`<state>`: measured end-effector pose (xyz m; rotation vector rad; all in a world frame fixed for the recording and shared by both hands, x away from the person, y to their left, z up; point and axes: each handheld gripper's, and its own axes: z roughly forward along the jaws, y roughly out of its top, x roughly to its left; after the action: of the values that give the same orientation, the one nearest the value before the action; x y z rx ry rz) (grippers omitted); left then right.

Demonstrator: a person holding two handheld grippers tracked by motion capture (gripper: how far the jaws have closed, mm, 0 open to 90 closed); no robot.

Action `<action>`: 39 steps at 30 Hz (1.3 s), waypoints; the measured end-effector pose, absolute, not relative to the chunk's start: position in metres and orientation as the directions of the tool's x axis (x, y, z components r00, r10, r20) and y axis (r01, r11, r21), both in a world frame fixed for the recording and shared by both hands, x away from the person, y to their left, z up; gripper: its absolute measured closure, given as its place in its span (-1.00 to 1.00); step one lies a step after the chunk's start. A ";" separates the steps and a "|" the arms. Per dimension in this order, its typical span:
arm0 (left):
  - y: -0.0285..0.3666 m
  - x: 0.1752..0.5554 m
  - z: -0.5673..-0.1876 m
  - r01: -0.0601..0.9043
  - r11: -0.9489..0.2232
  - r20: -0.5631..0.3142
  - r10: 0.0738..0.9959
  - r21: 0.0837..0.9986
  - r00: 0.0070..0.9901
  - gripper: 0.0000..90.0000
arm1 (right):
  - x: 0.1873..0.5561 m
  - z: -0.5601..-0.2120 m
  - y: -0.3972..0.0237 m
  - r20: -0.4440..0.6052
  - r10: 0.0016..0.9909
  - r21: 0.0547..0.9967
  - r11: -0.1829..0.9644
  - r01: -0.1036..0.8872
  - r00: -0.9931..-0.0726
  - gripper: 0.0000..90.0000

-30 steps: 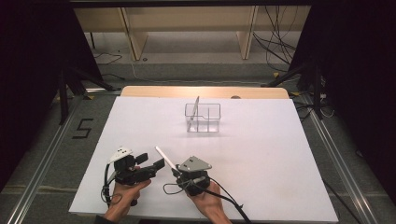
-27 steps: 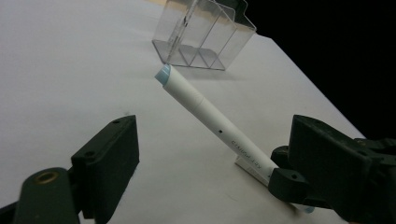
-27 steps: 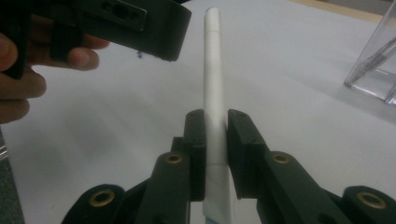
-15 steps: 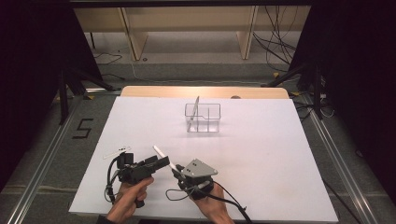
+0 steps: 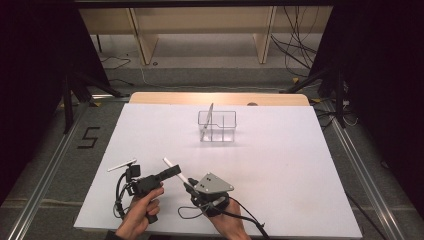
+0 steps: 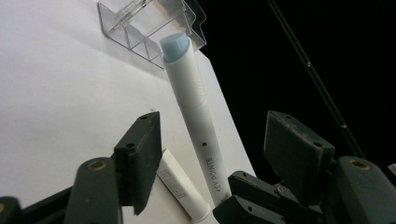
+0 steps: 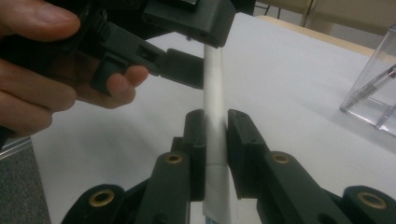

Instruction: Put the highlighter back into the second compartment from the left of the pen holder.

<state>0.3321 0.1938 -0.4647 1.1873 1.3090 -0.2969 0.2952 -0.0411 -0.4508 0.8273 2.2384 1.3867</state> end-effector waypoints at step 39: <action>0.193 0.330 -0.473 0.765 0.476 -0.895 0.326 0.434 0.305 0.73 | 0.294 -0.454 -0.043 0.005 0.637 0.907 0.322 0.272 -0.771 0.71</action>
<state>0.3295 0.1934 -0.4732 1.0988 1.2842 -0.3854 0.2937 -0.0432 -0.4537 0.8103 2.2407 1.4317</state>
